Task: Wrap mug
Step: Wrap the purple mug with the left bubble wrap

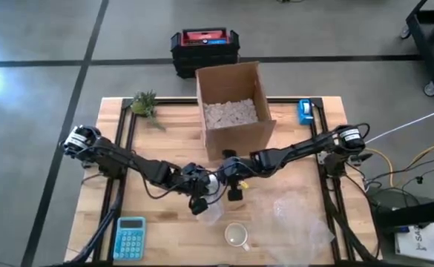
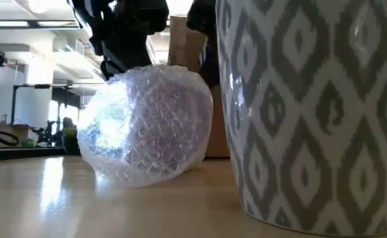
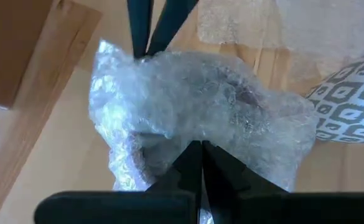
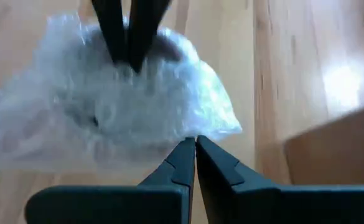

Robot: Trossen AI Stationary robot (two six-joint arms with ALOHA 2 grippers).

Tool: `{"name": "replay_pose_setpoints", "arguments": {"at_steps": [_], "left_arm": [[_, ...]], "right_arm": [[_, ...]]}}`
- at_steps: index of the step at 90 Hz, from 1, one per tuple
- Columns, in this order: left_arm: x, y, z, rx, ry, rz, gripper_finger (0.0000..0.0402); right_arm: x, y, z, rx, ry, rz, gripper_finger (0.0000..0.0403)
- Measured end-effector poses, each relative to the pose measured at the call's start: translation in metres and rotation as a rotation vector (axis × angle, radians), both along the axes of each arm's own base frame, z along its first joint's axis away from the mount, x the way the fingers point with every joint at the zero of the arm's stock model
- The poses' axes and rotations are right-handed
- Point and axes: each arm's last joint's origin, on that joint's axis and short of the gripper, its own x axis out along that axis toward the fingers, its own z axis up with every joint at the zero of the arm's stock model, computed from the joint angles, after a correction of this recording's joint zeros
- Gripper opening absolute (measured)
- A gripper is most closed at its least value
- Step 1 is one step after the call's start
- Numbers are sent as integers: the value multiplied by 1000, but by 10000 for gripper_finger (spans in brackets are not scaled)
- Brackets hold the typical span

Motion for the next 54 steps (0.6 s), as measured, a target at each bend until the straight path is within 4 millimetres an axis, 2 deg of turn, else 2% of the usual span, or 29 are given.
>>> {"name": "replay_pose_setpoints", "arguments": {"at_steps": [11,40,54], "left_arm": [[0,0,0,-3,-5,0,0],[1,0,1,-4,-11,0,0],[0,0,3,-5,-13,0,0]], "right_arm": [[3,2,7,47,-52,32,2],[11,16,-21,76,-7,68,2],[11,19,-23,75,1,72,2]]}}
